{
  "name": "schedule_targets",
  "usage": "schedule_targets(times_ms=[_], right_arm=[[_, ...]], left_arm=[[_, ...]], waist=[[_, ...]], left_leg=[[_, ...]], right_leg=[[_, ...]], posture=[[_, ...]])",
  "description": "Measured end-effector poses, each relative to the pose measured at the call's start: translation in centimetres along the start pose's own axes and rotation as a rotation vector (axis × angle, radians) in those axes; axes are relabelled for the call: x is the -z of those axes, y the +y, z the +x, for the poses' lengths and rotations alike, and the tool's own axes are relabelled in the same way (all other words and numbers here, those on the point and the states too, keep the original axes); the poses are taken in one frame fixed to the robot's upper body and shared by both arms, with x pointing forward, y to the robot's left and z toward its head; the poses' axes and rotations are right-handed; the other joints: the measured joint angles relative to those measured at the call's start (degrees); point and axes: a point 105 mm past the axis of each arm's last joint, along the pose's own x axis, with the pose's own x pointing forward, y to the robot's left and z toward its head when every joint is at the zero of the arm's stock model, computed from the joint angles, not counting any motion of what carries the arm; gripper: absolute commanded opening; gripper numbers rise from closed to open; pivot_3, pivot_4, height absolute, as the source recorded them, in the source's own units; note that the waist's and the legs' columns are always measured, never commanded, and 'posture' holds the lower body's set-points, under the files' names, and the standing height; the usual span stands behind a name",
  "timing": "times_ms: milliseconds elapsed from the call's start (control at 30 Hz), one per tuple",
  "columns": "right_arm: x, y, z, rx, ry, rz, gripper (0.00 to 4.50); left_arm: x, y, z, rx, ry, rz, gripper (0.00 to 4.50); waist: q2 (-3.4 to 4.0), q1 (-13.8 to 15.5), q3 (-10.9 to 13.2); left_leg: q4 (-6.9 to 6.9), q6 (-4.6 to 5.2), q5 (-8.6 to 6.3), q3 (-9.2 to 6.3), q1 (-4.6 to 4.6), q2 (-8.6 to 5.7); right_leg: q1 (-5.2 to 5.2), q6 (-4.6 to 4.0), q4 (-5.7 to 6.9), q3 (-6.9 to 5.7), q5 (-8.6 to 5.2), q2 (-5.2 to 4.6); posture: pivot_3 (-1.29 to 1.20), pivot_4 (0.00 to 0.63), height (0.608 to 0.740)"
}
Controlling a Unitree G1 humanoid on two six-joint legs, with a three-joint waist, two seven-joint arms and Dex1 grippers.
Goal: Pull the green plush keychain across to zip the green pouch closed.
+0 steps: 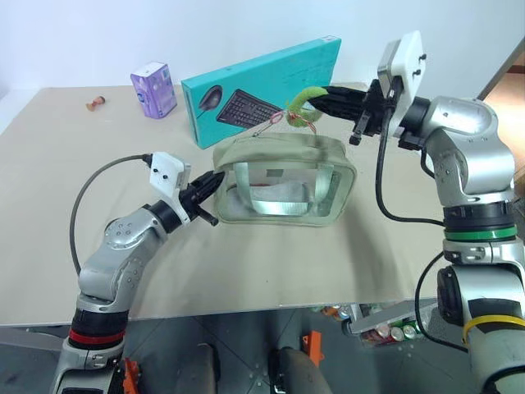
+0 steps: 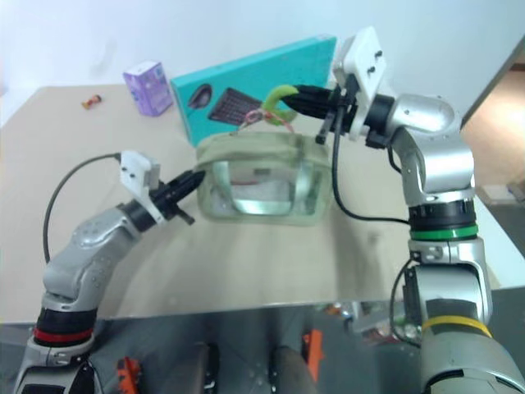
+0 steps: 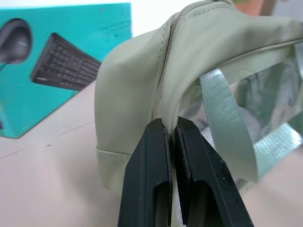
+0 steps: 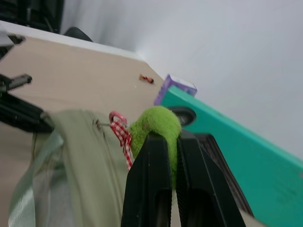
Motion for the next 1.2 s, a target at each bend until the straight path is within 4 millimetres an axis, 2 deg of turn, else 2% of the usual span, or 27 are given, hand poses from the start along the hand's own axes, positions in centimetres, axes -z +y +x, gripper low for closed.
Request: schedule_targets(times_ms=[267,500,600,767,967,1200], right_arm=[[1.4,-1.4,-2.9,0.094,0.078,-0.033,0.06],[4.1,-3.4,-8.3,0.256,0.229,-0.043,0.06],[6.3,-3.4,-10.7,0.320,0.315,-0.031,0.06],[8.4,-2.8,-12.4,0.358,0.416,-0.062,0.06],[10.7,-0.5,-13.6,0.356,0.516,-0.096,0.06],[14.3,4.6,-12.2,0.291,0.560,-0.039,0.06]], left_arm=[[0.0,0.0,0.0,-0.001,0.002,0.008,0.00],[0.0,0.0,-0.1,-0.001,0.008,0.021,0.00],[0.0,-0.1,-0.2,-0.002,0.007,0.027,0.00],[0.1,-0.2,-0.3,0.000,0.010,0.027,0.00],[0.1,-0.4,-0.3,0.004,0.016,0.027,0.00],[0.2,-0.3,-0.3,-0.003,0.022,0.028,0.00]], waist=[[0.00,-0.02,0.00],[-0.01,-0.01,0.00],[0.00,-0.05,0.00],[0.00,-0.09,0.00],[0.00,-0.07,0.00],[-0.01,-0.15,-0.01]], left_leg=[[0.00,0.00,0.00,0.03,0.00,-0.01],[0.01,0.00,0.00,0.04,0.01,-0.03],[0.02,0.00,0.00,0.05,0.02,-0.03],[0.06,0.02,0.02,0.06,0.07,-0.05],[0.10,0.02,0.02,0.06,0.08,-0.08],[0.13,0.03,0.03,0.04,0.17,-0.08]], right_leg=[[0.00,0.00,0.00,0.04,0.00,-0.01],[0.01,-0.01,0.00,0.09,-0.03,0.00],[0.00,-0.01,0.00,0.12,-0.01,0.00],[0.04,-0.05,0.00,0.16,0.00,0.01],[0.07,-0.02,0.00,0.24,0.00,0.01],[0.14,-0.03,0.01,0.26,0.01,0.04]], posture=[[0.00,0.150,0.740],[0.00,0.150,0.740],[0.00,0.150,0.740],[0.00,0.150,0.740],[0.00,0.150,0.740],[0.00,0.150,0.740]])
